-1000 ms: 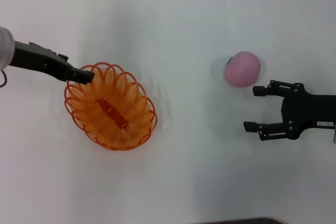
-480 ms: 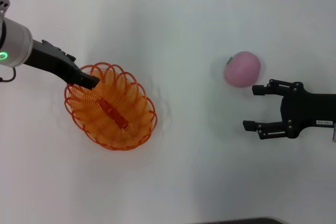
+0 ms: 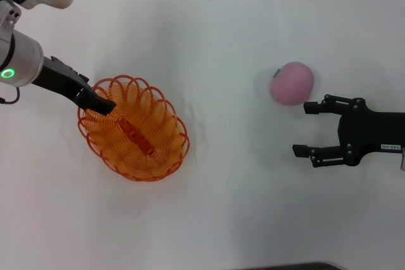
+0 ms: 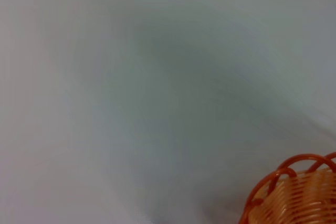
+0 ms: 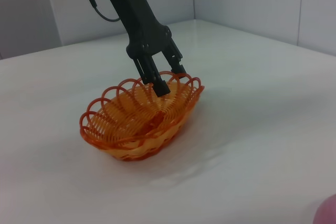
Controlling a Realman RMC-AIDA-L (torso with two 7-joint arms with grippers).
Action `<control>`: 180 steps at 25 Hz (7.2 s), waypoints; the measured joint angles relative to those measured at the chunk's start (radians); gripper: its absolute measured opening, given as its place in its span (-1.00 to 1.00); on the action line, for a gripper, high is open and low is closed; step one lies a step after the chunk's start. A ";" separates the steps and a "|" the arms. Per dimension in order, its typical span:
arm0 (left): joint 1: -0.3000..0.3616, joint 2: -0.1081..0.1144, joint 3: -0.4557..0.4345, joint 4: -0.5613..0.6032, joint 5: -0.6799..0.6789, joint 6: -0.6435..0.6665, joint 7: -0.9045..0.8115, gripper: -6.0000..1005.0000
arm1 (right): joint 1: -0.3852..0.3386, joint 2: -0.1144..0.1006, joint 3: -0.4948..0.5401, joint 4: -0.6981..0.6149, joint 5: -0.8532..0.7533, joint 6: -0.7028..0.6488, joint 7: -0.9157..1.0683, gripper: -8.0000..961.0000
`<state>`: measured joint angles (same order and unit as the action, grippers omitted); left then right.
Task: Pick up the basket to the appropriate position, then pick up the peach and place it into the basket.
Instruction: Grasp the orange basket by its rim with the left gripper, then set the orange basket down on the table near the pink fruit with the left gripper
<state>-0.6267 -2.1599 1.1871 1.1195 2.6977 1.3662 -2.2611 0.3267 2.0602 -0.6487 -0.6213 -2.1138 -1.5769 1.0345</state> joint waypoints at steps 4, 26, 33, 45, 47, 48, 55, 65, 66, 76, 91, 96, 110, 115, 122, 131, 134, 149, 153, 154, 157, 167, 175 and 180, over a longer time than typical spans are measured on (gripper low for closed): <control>-0.001 -0.001 0.007 0.000 0.000 0.000 0.000 0.57 | 0.000 0.000 0.000 0.000 0.000 0.000 0.001 0.97; -0.005 -0.003 0.020 -0.003 0.021 -0.008 -0.020 -0.63 | 0.000 0.000 0.001 0.000 0.000 0.004 0.002 0.96; -0.017 -0.002 0.009 0.002 0.022 0.027 -0.091 -0.76 | 0.001 0.000 0.001 0.000 0.002 0.005 0.002 0.96; -0.105 0.008 -0.203 -0.003 0.016 0.236 -0.199 -0.79 | -0.003 0.000 0.001 0.000 0.001 0.001 0.010 0.96; -0.112 0.009 -0.233 -0.005 0.016 0.261 -0.219 -0.82 | -0.003 -0.001 0.001 0.000 0.001 -0.002 0.013 0.96; -0.114 0.009 -0.246 -0.005 0.015 0.272 -0.229 -0.83 | -0.003 -0.001 0.001 -0.003 0.001 -0.002 0.013 0.96; -0.107 0.007 -0.352 -0.006 0.002 0.337 -0.279 -0.89 | -0.004 0.001 0.001 -0.011 0.001 -0.003 0.013 0.96; -0.029 -0.005 -0.375 0.001 -0.091 0.342 -0.358 -0.89 | -0.001 0.002 0.016 -0.011 0.006 -0.008 0.014 0.96; -0.020 -0.006 -0.375 0.003 -0.104 0.337 -0.363 -0.89 | -0.001 0.002 0.019 -0.011 0.006 -0.009 0.014 0.96; 0.139 -0.016 -0.202 0.045 -0.307 0.195 -0.435 -0.89 | -0.001 0.006 0.067 -0.011 0.006 -0.010 0.013 0.96; 0.325 -0.015 0.015 0.092 -0.488 0.020 -0.484 -0.89 | 0.002 0.012 0.096 -0.026 0.007 -0.011 0.013 0.96; 0.359 -0.015 0.039 0.093 -0.517 -0.013 -0.483 -0.89 | 0.002 0.012 0.109 -0.026 0.008 -0.012 0.011 0.96; 0.447 -0.015 0.106 0.082 -0.584 -0.131 -0.471 -0.89 | 0.000 0.014 0.129 -0.026 0.008 -0.013 0.008 0.96; 0.452 -0.015 0.132 0.076 -0.594 -0.165 -0.470 -0.89 | 0.001 0.015 0.129 -0.026 0.006 -0.007 0.004 0.96; 0.466 -0.015 0.134 0.074 -0.593 -0.204 -0.476 -0.89 | 0.001 0.015 0.129 -0.026 0.006 -0.008 0.004 0.96; 0.470 -0.015 0.128 0.054 -0.596 -0.228 -0.480 -0.89 | 0.002 0.015 0.129 -0.026 0.007 -0.005 0.004 0.96; 0.470 -0.015 0.128 0.053 -0.600 -0.229 -0.482 -0.89 | 0.002 0.016 0.129 -0.026 0.008 -0.005 0.004 0.96; 0.467 -0.015 0.120 0.036 -0.636 -0.203 -0.473 -0.75 | 0.005 0.017 0.129 -0.026 0.008 -0.005 0.004 0.96; 0.457 -0.015 0.105 0.009 -0.640 -0.193 -0.471 -0.64 | 0.005 0.017 0.129 -0.026 0.008 -0.005 0.004 0.96; 0.457 -0.015 0.102 0.007 -0.645 -0.189 -0.466 -0.61 | 0.005 0.017 0.129 -0.026 0.008 -0.005 0.004 0.96; 0.464 -0.015 0.078 -0.001 -0.680 -0.163 -0.432 -0.52 | 0.005 0.017 0.129 -0.026 0.008 -0.005 0.004 0.96; 0.460 -0.015 -0.087 -0.087 -0.817 -0.008 -0.233 0.00 | 0.010 0.017 0.129 -0.026 0.008 -0.003 0.002 0.96; 0.442 -0.005 -0.192 -0.135 -0.809 0.024 -0.165 0.26 | 0.013 0.019 0.130 -0.026 0.008 -0.003 0.002 0.96; 0.428 -0.005 -0.268 -0.138 -0.818 0.037 -0.045 0.27 | 0.016 0.021 0.137 -0.026 0.008 -0.002 0.002 0.96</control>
<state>-0.1986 -2.1645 0.9192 0.9815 1.8793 1.4031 -2.3056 0.3425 2.0816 -0.5114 -0.6473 -2.1062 -1.5789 1.0368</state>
